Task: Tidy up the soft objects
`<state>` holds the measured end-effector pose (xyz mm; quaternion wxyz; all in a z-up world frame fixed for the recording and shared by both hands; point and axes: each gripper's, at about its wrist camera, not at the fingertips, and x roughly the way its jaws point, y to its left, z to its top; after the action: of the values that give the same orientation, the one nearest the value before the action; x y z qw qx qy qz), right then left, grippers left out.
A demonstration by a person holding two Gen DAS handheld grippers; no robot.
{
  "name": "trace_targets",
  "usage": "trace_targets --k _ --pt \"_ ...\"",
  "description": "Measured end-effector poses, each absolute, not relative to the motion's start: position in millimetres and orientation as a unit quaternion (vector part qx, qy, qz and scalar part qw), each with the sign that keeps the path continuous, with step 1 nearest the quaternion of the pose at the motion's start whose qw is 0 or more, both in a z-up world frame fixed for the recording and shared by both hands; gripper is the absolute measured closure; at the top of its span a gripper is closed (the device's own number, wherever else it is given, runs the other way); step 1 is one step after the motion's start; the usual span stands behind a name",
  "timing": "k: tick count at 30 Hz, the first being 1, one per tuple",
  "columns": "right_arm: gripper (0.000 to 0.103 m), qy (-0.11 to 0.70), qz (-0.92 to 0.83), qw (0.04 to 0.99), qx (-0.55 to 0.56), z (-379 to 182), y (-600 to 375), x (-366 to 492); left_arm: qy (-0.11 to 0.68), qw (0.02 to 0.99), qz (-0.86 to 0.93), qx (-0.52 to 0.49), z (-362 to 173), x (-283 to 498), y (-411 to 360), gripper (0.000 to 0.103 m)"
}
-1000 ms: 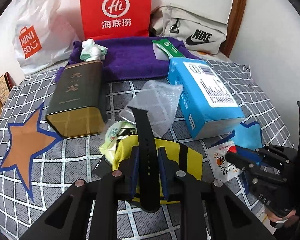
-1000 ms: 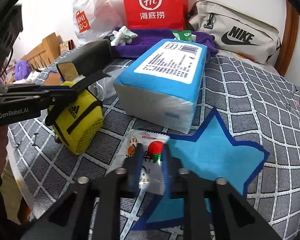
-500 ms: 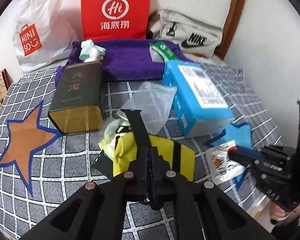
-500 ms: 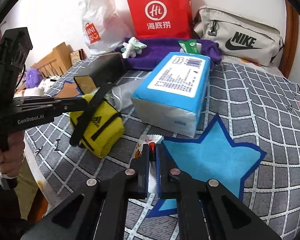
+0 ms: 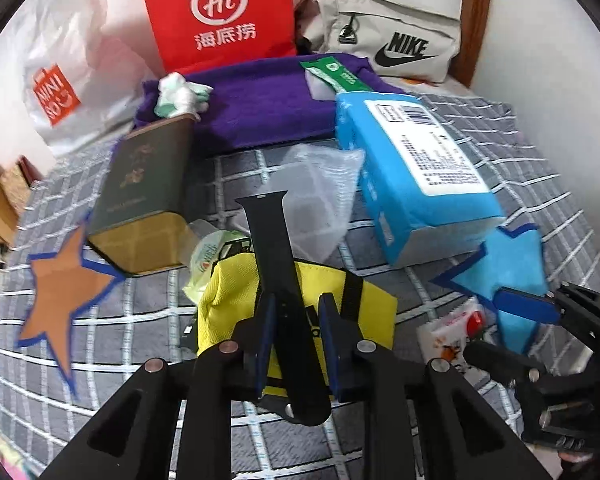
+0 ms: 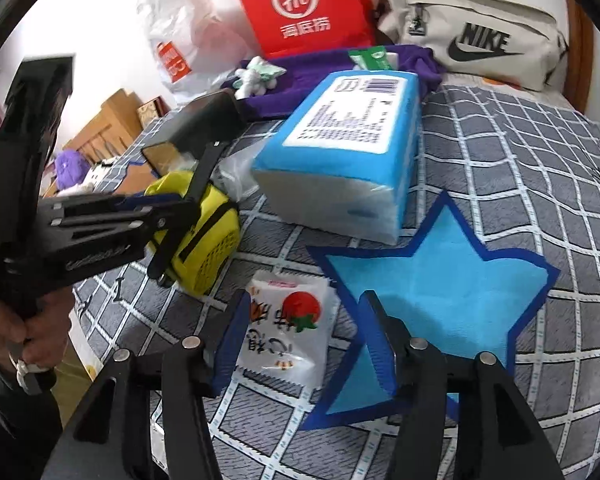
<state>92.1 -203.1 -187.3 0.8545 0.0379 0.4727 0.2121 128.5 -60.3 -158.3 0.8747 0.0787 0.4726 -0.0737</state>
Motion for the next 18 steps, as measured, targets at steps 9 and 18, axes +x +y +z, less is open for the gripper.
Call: trace_targets --k 9,18 --pt "0.023 0.449 0.200 0.870 -0.031 -200.3 -168.4 81.9 0.456 0.883 -0.042 0.104 -166.1 139.3 -66.5 0.061" --pt "0.058 0.435 0.173 0.880 -0.079 -199.1 -162.8 82.2 0.454 0.887 -0.081 0.009 -160.3 145.8 -28.9 0.085"
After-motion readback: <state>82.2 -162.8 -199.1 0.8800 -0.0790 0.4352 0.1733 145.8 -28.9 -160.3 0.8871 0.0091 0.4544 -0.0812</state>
